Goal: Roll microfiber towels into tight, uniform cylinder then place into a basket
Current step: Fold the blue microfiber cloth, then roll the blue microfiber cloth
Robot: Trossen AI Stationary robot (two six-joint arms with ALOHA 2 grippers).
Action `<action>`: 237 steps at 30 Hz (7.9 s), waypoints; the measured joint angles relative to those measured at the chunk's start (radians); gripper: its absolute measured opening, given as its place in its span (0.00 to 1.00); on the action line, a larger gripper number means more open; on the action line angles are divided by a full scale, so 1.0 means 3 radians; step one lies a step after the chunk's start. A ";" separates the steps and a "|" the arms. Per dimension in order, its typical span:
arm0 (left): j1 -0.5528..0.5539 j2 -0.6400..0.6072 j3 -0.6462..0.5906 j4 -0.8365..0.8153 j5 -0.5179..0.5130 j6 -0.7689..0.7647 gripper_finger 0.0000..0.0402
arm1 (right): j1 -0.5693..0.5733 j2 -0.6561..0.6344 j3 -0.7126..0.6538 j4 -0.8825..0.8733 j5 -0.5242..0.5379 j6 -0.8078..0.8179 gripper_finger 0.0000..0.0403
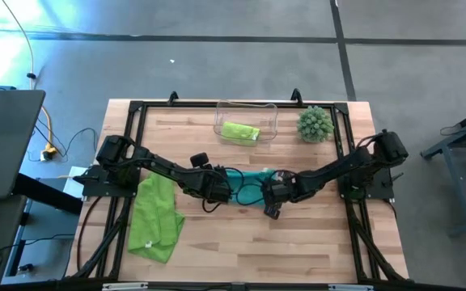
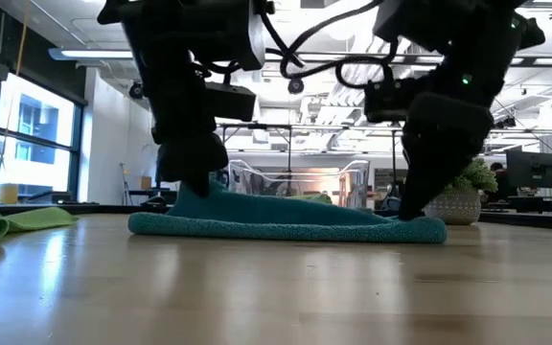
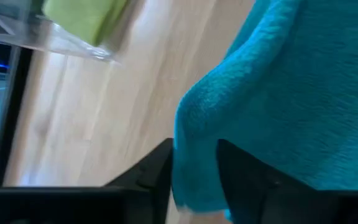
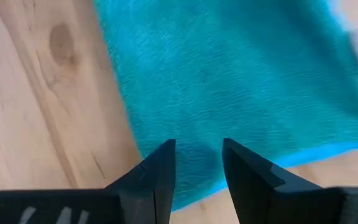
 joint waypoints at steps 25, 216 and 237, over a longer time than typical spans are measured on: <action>-0.0064 0.0020 -0.0179 0.0070 0.1080 -0.0175 0.35 | 0.0116 -0.0115 -0.0001 -0.0154 0.0414 -0.0039 0.30; -0.1148 0.0141 -0.0801 0.3034 0.0551 0.1120 0.00 | 0.0599 0.0236 -0.1061 0.3030 0.0187 -0.2284 0.40; -0.1247 0.0140 -0.0801 0.3059 0.0551 0.1131 0.01 | 0.0559 0.0722 -0.1045 0.3425 0.0139 -0.2246 0.15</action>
